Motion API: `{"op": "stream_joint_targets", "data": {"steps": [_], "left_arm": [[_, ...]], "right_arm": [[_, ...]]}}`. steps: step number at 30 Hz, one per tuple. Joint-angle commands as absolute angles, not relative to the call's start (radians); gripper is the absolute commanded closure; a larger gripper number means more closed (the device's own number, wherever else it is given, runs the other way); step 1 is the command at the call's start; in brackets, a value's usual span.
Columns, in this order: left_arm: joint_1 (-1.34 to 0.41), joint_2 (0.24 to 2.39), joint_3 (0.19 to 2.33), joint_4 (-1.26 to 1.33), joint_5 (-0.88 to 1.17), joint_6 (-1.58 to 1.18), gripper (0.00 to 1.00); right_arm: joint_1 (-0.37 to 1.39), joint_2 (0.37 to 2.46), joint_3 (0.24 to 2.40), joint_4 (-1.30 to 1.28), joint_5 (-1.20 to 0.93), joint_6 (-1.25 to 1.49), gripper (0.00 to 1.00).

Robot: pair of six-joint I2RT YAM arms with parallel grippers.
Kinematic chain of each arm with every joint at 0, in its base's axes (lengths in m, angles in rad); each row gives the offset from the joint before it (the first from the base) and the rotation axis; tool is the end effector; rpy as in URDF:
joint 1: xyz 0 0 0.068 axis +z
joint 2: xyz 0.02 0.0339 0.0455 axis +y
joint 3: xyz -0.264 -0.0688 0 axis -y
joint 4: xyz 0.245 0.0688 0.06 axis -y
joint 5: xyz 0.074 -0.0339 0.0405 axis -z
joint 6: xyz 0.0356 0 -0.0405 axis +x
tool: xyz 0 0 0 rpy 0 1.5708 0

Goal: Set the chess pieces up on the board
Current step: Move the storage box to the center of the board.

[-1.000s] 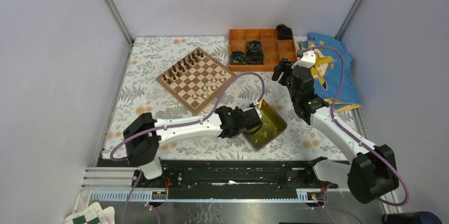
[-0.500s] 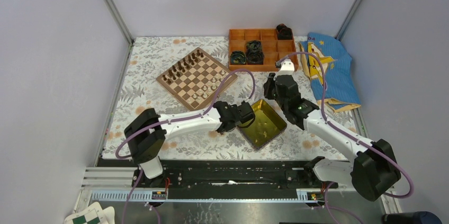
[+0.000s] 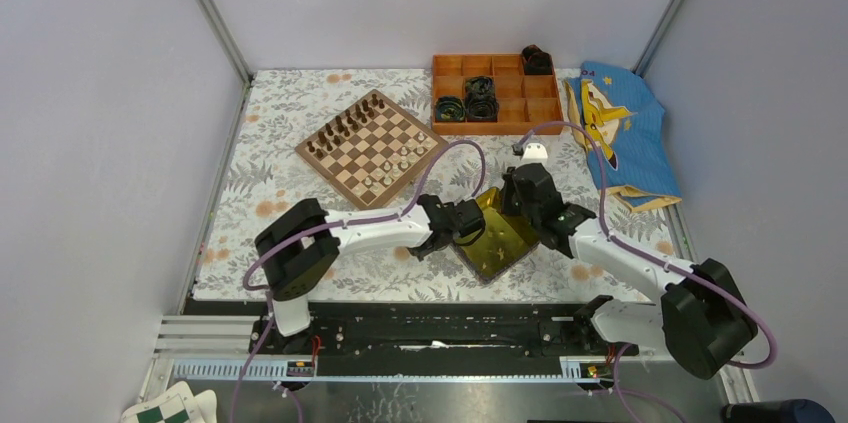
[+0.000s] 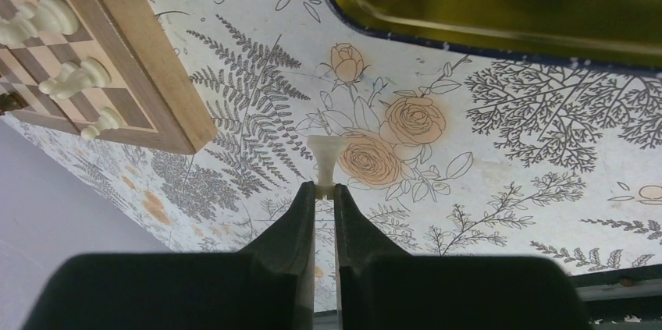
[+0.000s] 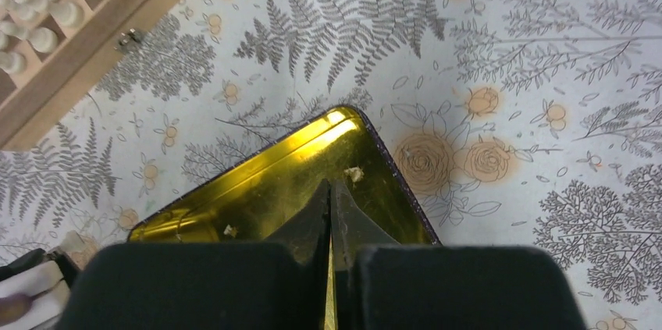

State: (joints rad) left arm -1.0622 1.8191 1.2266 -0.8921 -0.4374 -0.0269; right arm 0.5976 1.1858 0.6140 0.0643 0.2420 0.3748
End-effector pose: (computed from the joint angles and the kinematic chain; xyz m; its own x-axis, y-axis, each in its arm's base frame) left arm 0.1742 -0.2816 0.1765 -0.5058 0.8571 -0.0974 0.7601 0.4962 0.4195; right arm 0.2150 0.1360 0.2233 -0.5105 0.0825 -0.8559 -0.2001 0.9567 0.2116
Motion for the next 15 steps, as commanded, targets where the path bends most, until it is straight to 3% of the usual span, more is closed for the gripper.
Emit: {"op": "stream_joint_targets", "data": {"steps": [1,12,15], "left_arm": [[-1.051,1.844,1.249,-0.891,-0.415,-0.011,1.00],[-1.045,1.884,1.295,-0.904,-0.416,0.014,1.00],[-1.042,1.891,1.299,-0.904,-0.414,0.020,0.96]], "right_arm": [[0.607,1.220,0.601,0.118,0.218,0.402,1.00],[0.608,1.330,0.614,0.159,0.254,0.415,1.00],[0.608,1.344,0.622,0.160,0.279,0.415,1.00]]}}
